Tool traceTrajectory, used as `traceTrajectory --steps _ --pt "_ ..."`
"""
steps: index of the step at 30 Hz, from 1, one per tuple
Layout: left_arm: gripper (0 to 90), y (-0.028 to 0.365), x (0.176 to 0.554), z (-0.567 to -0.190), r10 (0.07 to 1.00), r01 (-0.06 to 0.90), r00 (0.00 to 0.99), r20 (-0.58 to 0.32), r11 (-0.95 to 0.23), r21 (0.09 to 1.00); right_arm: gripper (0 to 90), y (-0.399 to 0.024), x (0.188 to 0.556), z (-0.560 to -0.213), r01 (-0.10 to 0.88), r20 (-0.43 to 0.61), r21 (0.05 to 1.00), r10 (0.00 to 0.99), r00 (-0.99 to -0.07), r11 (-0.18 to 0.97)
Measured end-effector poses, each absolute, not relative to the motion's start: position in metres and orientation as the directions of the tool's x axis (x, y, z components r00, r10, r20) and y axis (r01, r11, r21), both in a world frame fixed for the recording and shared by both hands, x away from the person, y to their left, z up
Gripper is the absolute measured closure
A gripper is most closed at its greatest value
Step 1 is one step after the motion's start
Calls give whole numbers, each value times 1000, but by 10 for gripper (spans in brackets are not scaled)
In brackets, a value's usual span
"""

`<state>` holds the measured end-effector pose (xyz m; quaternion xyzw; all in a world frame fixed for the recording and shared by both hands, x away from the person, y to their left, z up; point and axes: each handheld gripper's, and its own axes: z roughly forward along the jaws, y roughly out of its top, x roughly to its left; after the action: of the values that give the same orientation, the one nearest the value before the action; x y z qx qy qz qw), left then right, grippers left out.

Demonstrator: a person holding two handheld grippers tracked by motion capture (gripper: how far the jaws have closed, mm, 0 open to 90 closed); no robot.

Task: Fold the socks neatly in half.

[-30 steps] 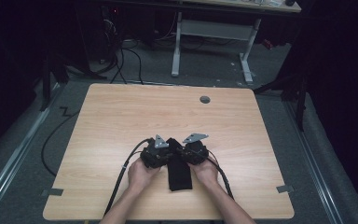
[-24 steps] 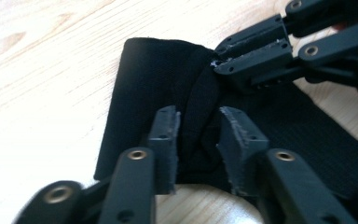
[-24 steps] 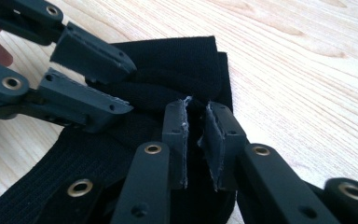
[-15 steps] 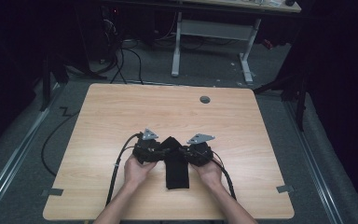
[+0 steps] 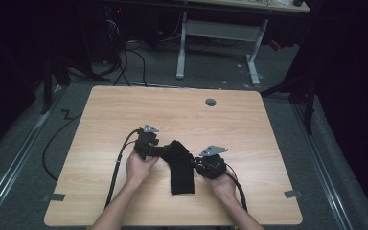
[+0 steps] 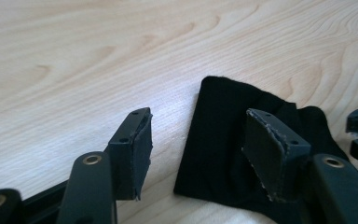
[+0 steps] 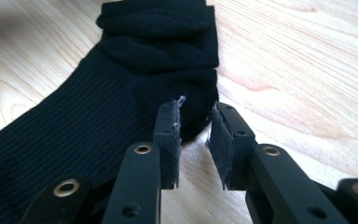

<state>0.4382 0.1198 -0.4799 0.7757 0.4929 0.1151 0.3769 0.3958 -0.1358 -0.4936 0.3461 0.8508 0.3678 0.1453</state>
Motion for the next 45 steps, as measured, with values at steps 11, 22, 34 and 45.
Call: traceTrajectory --steps 11,22,34,45 --pt "392 110 440 -491 836 703 513 -197 -277 655 713 -133 400 -502 492 11 716 697 -717 495" --pt "638 111 438 -490 811 688 554 -186 -321 650 714 -128 404 -501 487 -5 711 697 -718 507" --pt "813 114 437 -486 802 657 569 -183 -310 687 686 -128 404 -499 484 -5 715 696 -718 505" --pt "823 114 426 -471 782 584 611 -123 -340 737 789 -132 398 -483 449 28 765 672 -740 462"
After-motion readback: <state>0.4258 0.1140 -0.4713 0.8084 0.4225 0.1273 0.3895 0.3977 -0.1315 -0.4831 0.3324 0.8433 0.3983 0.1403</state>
